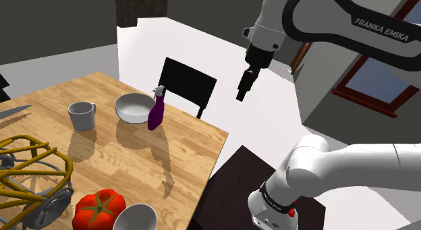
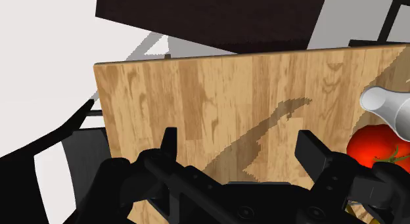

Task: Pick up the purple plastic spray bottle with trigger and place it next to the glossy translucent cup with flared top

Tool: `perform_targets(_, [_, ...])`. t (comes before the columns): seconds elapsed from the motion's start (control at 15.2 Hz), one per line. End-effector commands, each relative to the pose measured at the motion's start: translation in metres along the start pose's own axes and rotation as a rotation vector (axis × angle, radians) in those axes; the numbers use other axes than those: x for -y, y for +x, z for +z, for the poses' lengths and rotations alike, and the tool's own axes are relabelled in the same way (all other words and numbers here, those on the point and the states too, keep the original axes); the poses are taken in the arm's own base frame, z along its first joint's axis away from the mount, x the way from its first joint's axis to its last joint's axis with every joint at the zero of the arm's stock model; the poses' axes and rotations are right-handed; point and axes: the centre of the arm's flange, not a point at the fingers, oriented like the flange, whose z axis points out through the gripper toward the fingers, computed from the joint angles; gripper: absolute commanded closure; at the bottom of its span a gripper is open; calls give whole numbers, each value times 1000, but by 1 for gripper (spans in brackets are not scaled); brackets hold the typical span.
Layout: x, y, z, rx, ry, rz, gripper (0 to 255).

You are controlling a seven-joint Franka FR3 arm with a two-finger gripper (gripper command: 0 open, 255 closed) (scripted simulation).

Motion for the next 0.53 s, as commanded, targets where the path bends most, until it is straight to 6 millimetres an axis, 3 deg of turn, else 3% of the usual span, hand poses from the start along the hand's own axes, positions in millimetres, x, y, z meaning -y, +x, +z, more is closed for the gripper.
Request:
perform_targets(0.0, [0,0,0,0,0,0,0])
perform_targets(0.46, [53,50,56,-54,-45,221,0])
